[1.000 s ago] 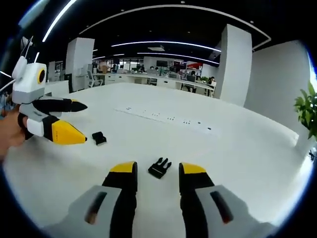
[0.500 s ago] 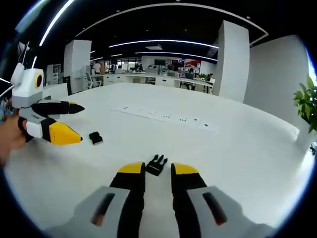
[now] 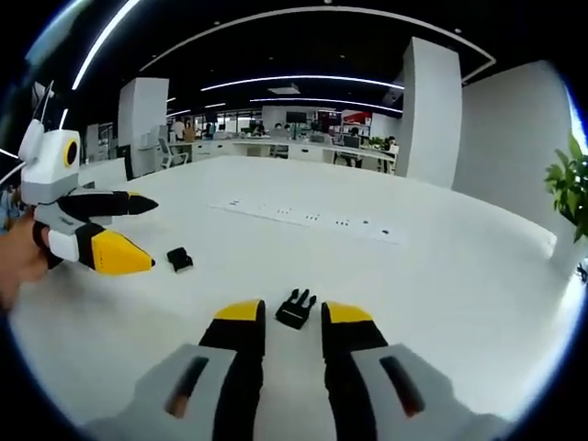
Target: Snap the two parts of the plastic buckle together until the buckle closes and remains connected.
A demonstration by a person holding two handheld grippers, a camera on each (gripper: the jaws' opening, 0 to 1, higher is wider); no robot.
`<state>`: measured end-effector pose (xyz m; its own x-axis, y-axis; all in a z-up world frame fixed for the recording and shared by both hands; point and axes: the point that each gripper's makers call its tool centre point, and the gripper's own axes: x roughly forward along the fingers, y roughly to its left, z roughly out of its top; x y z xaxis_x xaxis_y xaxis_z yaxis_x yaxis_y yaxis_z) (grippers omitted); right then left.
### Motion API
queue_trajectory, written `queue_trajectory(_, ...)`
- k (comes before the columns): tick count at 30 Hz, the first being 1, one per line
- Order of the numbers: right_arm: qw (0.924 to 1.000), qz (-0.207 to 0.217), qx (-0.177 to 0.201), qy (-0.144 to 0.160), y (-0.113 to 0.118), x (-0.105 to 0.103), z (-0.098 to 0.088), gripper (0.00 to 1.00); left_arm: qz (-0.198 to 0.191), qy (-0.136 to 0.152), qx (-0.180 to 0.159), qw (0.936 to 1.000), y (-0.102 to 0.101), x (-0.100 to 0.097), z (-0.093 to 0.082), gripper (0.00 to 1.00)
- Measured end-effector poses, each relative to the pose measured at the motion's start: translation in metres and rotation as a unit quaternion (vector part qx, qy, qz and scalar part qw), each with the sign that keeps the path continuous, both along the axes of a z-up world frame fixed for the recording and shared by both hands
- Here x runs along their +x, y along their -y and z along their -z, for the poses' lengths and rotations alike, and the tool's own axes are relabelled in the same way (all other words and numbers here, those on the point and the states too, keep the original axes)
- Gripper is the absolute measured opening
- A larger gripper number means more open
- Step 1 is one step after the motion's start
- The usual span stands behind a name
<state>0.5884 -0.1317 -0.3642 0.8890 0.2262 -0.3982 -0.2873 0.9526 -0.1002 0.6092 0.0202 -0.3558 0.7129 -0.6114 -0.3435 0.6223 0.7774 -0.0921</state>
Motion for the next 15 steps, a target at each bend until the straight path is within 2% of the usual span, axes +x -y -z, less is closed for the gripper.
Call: queue_trajectory(15, 1.0, 0.002, -0.008, 0.0, 0.0025, 0.002, -0.001, 0.14, 0.006, 0.002, 0.003, 1.0, 0.003, -0.0015, 0.0003, 0.96)
